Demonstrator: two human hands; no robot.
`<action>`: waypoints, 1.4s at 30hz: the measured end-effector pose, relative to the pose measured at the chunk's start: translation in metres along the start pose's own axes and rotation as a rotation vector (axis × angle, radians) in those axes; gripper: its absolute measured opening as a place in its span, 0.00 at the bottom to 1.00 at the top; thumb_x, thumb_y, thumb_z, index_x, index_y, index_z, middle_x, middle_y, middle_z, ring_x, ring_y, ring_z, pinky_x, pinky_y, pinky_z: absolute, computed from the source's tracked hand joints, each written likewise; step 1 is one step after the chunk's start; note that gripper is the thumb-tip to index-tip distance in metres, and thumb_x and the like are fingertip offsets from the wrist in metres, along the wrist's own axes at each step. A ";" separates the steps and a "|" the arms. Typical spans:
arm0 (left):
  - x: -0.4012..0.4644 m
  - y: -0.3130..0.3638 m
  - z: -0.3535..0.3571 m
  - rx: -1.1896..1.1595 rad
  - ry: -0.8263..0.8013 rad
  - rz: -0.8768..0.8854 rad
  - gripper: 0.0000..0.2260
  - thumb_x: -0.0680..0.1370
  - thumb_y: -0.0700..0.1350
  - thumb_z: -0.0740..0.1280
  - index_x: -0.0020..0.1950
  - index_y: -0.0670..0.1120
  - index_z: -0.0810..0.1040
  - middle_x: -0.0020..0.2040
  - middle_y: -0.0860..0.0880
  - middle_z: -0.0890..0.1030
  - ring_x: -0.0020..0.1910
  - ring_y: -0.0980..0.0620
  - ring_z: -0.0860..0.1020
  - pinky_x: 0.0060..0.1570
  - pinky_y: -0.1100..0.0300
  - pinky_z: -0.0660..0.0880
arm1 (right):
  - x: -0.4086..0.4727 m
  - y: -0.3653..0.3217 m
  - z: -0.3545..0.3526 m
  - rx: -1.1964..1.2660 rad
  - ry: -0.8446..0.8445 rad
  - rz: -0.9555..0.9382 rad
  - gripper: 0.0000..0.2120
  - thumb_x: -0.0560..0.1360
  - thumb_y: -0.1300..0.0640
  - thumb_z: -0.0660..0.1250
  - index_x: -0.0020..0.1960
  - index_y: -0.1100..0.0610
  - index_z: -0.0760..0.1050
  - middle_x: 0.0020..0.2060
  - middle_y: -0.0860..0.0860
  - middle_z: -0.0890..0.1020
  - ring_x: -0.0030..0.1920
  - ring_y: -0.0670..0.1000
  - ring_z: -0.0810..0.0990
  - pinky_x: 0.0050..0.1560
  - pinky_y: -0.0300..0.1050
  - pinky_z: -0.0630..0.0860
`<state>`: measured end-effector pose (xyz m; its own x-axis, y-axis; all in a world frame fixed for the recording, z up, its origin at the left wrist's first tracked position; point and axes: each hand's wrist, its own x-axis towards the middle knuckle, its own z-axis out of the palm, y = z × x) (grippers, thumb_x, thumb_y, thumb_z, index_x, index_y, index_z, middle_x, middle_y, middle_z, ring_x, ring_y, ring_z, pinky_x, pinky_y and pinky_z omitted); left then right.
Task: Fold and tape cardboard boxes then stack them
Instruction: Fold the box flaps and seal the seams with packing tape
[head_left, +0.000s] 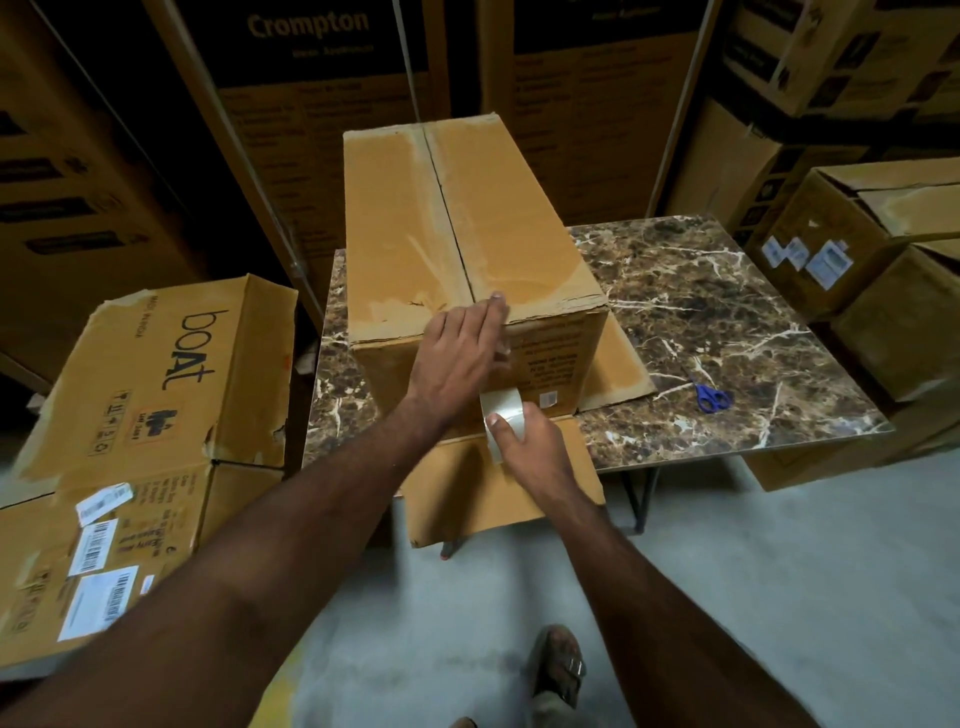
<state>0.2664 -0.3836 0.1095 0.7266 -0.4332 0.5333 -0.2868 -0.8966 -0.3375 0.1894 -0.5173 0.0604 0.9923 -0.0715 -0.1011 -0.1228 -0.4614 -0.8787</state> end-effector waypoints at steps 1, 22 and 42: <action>0.005 0.000 -0.004 -0.065 -0.004 -0.005 0.39 0.69 0.64 0.74 0.73 0.44 0.69 0.63 0.45 0.78 0.55 0.46 0.77 0.55 0.51 0.74 | 0.000 0.001 -0.001 0.003 0.003 0.002 0.14 0.81 0.48 0.66 0.58 0.57 0.76 0.48 0.48 0.80 0.48 0.50 0.79 0.46 0.42 0.71; -0.019 0.015 -0.038 -0.125 -0.435 -0.159 0.50 0.77 0.64 0.66 0.80 0.44 0.35 0.81 0.39 0.39 0.80 0.38 0.40 0.72 0.38 0.31 | -0.011 0.002 -0.011 -0.031 -0.066 -0.022 0.15 0.82 0.48 0.64 0.64 0.56 0.75 0.54 0.51 0.83 0.54 0.52 0.81 0.50 0.47 0.77; 0.047 0.202 -0.023 -0.778 -0.705 0.225 0.17 0.82 0.56 0.61 0.61 0.45 0.76 0.60 0.43 0.80 0.59 0.43 0.76 0.54 0.51 0.73 | 0.056 0.113 -0.204 -0.492 0.237 0.179 0.22 0.77 0.68 0.61 0.68 0.56 0.77 0.58 0.60 0.82 0.58 0.62 0.80 0.56 0.50 0.75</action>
<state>0.2289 -0.5875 0.0841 0.7325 -0.6680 -0.1315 -0.5970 -0.7231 0.3474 0.2277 -0.7541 0.0511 0.9315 -0.3566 -0.0716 -0.3383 -0.7769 -0.5310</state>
